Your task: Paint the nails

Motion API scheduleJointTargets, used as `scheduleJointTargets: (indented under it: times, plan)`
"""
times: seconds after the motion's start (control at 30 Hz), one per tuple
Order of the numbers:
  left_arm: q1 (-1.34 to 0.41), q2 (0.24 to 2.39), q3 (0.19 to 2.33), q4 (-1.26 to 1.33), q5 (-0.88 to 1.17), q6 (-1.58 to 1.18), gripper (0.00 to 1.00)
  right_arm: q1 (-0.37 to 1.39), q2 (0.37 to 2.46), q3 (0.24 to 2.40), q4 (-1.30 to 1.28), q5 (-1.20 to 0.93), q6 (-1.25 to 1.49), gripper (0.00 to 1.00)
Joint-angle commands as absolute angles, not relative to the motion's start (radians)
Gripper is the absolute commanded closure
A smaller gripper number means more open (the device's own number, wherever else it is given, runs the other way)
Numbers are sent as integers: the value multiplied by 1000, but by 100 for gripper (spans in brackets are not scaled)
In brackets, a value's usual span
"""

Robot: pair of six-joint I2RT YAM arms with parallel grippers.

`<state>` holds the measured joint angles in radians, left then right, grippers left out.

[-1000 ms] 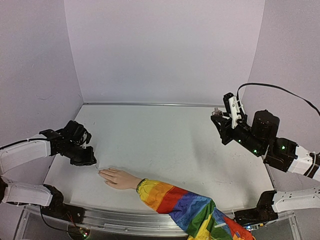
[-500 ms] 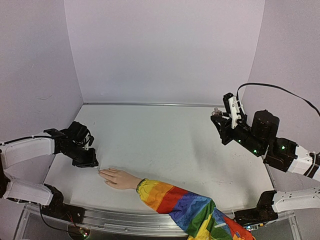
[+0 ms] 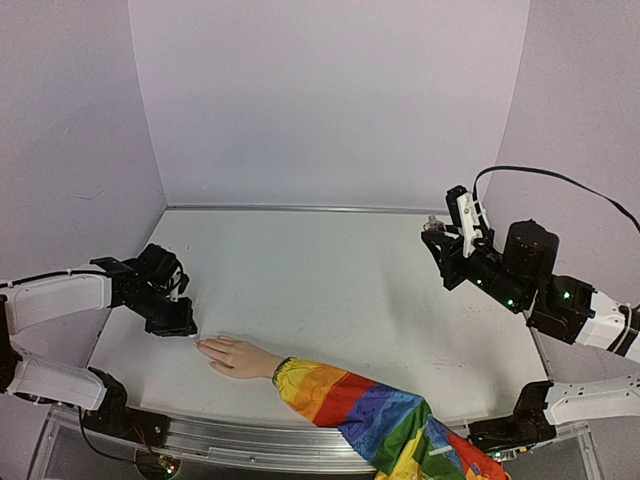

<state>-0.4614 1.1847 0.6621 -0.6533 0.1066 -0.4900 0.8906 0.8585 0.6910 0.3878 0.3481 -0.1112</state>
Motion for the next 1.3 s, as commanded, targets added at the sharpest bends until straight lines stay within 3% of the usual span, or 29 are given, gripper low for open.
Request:
scheduleJointTargets:
  times: [0.0, 1.27]
  plan:
    - [-457, 1191, 684, -636, 105, -488, 100, 887, 847, 703, 443, 351, -101, 100]
    - [-457, 1239, 707, -636, -34, -495, 100, 887, 853, 707, 443, 357, -106, 100]
